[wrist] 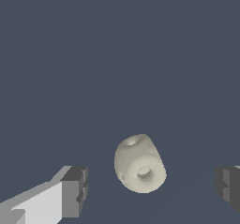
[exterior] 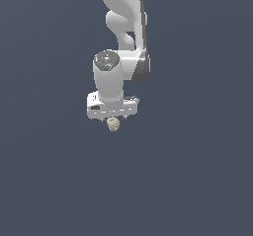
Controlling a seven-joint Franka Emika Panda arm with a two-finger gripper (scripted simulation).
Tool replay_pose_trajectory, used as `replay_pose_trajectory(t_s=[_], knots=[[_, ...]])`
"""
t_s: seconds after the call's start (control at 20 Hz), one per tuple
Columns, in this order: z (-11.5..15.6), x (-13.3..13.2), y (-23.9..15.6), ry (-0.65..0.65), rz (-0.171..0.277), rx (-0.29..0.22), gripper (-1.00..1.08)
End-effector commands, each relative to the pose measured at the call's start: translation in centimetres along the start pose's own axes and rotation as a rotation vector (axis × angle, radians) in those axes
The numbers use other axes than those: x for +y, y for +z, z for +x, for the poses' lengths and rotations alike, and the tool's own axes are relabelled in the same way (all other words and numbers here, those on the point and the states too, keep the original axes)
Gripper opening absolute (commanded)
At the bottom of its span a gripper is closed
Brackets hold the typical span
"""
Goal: Pick up the object and move it to a goal position.
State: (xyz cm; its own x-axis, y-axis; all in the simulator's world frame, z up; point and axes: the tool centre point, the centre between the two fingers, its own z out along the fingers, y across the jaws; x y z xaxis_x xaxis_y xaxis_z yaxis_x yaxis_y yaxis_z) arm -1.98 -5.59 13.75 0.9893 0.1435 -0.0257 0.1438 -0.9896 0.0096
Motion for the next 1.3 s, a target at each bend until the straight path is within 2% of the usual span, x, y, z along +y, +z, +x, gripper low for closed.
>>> replay_pose_trajectory(t_s=[0.0,0.65,1.25], knots=[[-0.5,0.1,0.7,-0.054,0.001,0.003,1.00],[-3.3,0.4,4.1,-0.322,0.004,0.022,1.00],[-4.0,0.4,4.9,-0.382,0.005,0.027,1.00]])
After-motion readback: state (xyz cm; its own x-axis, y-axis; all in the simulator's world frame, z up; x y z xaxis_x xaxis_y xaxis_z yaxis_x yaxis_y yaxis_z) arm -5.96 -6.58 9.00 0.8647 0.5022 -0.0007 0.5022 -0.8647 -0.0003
